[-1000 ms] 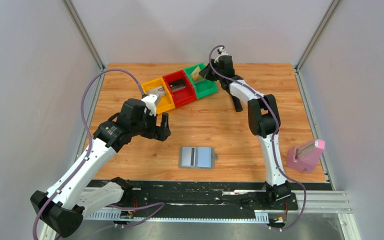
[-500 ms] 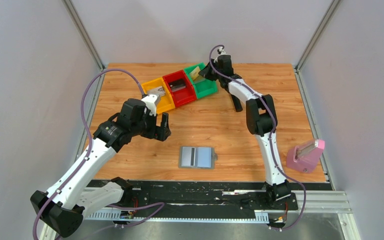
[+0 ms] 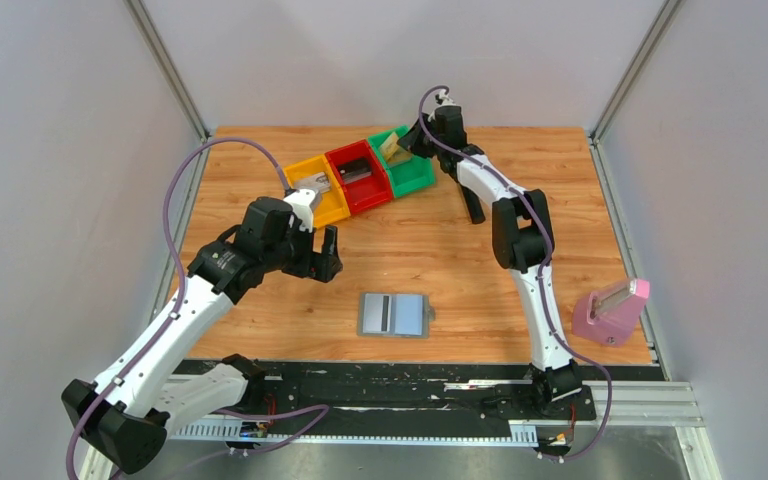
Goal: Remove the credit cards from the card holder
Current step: Place the credit card in the storage box.
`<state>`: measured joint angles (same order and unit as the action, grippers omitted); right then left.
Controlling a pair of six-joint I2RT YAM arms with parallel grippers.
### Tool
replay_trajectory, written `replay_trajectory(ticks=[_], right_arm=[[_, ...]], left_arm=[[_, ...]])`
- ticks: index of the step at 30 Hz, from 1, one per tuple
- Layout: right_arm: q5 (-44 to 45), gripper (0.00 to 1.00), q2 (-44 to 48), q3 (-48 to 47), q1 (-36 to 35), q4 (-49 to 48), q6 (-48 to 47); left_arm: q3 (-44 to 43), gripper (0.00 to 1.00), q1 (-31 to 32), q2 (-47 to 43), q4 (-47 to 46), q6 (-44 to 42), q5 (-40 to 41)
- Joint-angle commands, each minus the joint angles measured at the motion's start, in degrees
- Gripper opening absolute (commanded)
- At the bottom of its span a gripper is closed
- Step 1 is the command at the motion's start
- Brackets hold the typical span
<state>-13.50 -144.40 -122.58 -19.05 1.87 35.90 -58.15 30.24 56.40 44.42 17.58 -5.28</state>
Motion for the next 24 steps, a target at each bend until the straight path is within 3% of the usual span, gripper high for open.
replay_trajectory(ticks=[1, 15, 24], right_arm=[[1.3, 0.15, -1.5, -4.2, 0.1, 1.1, -1.0], [4.4, 0.27, 1.3, -9.1, 0.2, 6.2, -5.9], [1.7, 0.30, 12.6, -0.1, -0.1, 7.5, -6.9]], left_arm=[[-1.7, 1.00, -0.2, 0.1, -0.2, -1.2, 0.0], [-1.9, 1.00, -0.2, 0.6, 0.7, -0.9, 1.2], [-1.0, 1.00, -0.2, 1.2, 0.6, 1.9, 0.6]])
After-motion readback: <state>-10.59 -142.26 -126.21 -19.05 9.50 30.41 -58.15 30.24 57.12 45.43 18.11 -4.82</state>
